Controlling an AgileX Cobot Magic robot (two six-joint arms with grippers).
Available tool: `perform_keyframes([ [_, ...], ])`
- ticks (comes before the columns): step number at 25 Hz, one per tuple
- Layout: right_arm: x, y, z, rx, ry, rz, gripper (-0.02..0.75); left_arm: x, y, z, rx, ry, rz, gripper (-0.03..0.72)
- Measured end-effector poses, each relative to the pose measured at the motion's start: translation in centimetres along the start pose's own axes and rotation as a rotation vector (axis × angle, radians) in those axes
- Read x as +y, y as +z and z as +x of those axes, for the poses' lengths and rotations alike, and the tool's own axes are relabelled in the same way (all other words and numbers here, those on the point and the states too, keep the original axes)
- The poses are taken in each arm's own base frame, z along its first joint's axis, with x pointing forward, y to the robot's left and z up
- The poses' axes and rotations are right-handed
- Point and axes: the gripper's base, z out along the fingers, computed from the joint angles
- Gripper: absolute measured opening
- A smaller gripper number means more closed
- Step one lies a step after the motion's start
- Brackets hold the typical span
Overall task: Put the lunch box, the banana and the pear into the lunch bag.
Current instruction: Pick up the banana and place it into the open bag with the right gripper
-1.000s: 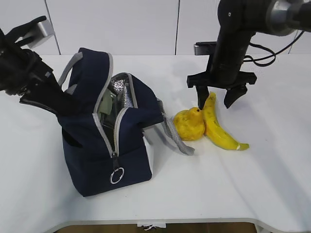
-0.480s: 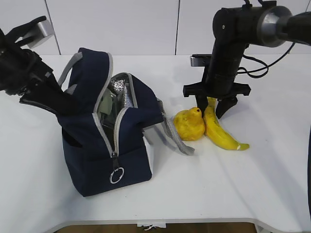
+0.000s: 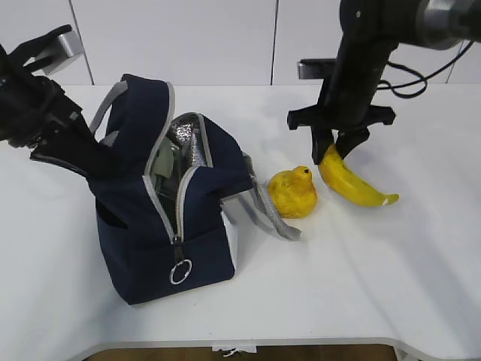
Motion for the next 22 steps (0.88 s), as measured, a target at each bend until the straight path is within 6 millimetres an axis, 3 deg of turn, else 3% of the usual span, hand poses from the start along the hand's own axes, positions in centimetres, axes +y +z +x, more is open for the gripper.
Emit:
perform_keyframes([
  [5, 0.3, -6.0, 0.6, -0.121, -0.008, -0.038, 0.274, 0.0, 0.0, 0.0, 0.001, 0.001, -0.001, -0.005],
  [10, 1.6, -11.6, 2.0, -0.209, -0.013, -0.205, 0.274, 0.0, 0.0, 0.0, -0.002, 0.001, -0.004, -0.006],
  [18, 5.2, -13.8, 2.8, -0.186, -0.040, -0.643, 0.274, 0.1, 0.0, -0.1, -0.009, 0.001, -0.011, -0.006],
  [22, 6.4, -13.5, 2.5, -0.159, -0.029, -0.796, 0.274, 0.1, 0.0, -0.1, -0.009, 0.001, -0.011, -0.006],
])
